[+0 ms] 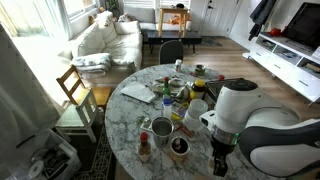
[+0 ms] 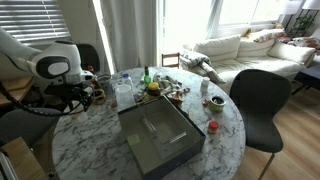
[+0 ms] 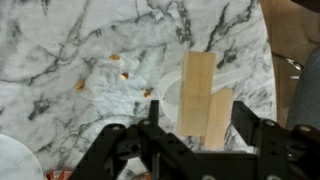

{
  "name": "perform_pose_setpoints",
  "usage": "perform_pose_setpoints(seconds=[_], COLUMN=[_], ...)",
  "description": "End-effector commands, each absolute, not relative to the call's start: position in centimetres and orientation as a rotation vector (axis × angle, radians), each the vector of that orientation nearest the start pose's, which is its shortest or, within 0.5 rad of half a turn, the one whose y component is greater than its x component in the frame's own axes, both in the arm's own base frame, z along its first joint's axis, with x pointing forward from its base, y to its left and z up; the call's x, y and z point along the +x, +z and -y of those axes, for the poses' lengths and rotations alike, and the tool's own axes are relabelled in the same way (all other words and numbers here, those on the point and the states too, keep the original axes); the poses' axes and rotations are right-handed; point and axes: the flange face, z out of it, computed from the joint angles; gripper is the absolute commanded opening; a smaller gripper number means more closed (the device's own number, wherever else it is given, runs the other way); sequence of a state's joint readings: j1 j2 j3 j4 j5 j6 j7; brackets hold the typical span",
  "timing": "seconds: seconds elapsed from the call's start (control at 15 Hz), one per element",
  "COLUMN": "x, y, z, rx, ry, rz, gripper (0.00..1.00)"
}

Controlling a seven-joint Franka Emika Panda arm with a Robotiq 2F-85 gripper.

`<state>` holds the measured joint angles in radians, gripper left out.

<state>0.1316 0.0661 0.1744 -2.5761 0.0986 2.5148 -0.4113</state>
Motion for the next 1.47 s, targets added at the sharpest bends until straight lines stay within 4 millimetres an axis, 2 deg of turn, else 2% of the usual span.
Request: perform_pose_setpoints(seconds=[0.0,0.13,0.33,0.4,0.53,0.73,1.13,1.4], x=[41.3,41.8,42.5,42.1,42.2,42.3,43.1,42.9], y=[24.1,24.5,23.6,24.3,24.2,23.9,21.3,19.5], z=[-14.0,-15.3,-17.4,-16.3,-17.3,-17.4,-20.1,-20.7], rx=[-2.934,-2.909,-2.858,-2.88,-2.866,-2.86,-2.723,-2.692], ry=[0.15,0.132,0.127,0.128,0.128,0.133,0.222,0.312], rz=[0.992,1.035,1.143,1.073,1.101,1.109,1.241,1.255], gripper=[1.0,1.0,1.0,1.0,0.99,1.0,1.0,1.0])
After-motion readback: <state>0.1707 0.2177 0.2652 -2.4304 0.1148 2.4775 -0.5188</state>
